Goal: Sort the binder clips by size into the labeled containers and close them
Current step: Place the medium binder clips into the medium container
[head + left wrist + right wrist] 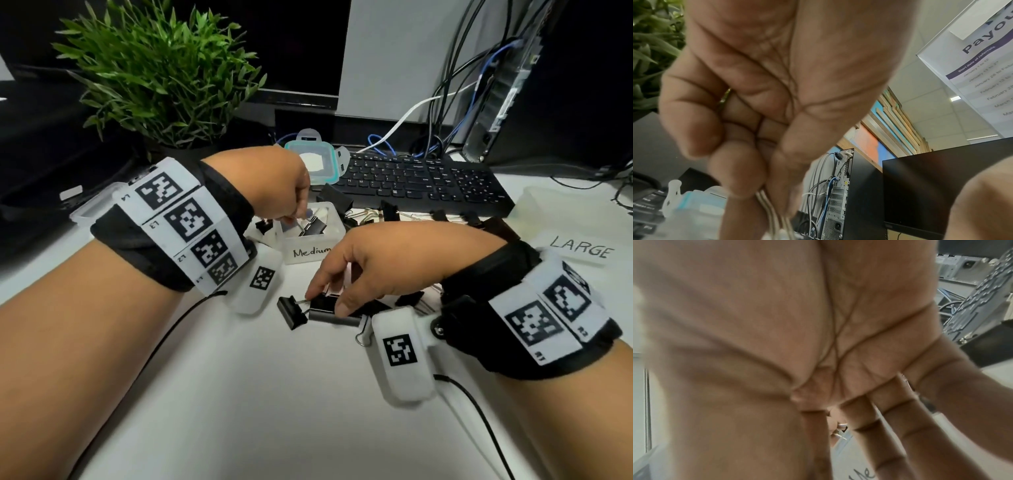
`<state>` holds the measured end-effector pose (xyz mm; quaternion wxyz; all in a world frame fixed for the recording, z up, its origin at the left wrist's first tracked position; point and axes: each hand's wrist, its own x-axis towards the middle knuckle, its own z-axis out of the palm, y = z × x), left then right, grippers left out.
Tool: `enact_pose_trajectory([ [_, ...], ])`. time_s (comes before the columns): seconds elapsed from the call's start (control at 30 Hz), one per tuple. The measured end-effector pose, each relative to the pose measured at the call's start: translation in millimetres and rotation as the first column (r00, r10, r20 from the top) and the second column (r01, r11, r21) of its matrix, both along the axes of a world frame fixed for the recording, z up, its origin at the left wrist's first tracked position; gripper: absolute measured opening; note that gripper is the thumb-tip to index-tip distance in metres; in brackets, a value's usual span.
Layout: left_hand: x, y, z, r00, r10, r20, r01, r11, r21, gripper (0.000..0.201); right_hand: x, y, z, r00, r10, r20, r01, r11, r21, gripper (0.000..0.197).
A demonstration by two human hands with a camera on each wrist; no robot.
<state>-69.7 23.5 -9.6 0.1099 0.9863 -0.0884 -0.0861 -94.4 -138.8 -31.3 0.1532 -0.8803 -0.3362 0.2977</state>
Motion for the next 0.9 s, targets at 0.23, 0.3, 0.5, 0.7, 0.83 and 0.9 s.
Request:
enact_pose_trajectory([
  [0.23, 0, -3, -1, 0.999, 0.036, 0.008, -0.035, 0.998, -0.052, 0.021, -1, -1, 4, 0.999, 0.025, 0.047, -0.020, 0.994, -0.105, 0.036],
  [0.3, -1, -3, 0, 0.999, 0.029, 0.024, -0.027, 0.999, -0.044, 0.021, 3, -6, 4, 0.993, -0.017, 0.114, 0.031, 0.991, -0.129, 0.035],
  [0.5, -3, 4, 6, 0.990, -0.020, 0.143, 0.017, 1.000, 0.023, 0.022, 11, -16, 6, 0.954, -0.139, 0.265, 0.179, 0.975, -0.132, 0.030],
  [0.7, 3, 5, 2, 0.993, -0.044, 0.108, 0.037, 0.997, 0.070, 0.034, -2, -1, 5, 0.981, 0.018, 0.192, -0.009, 0.999, -0.049, 0.033],
  [0.83, 4, 1, -2, 0.995, -0.053, 0.086, 0.043, 0.993, 0.113, 0.036, -5, 6, 1, 0.992, 0.098, 0.074, -0.093, 0.994, -0.065, 0.036],
  [0.9, 4, 1, -4, 0.994, -0.061, 0.095, 0.049, 0.991, 0.122, 0.036, -2, 6, 0, 0.995, 0.091, 0.045, -0.089, 0.995, -0.055, 0.035],
])
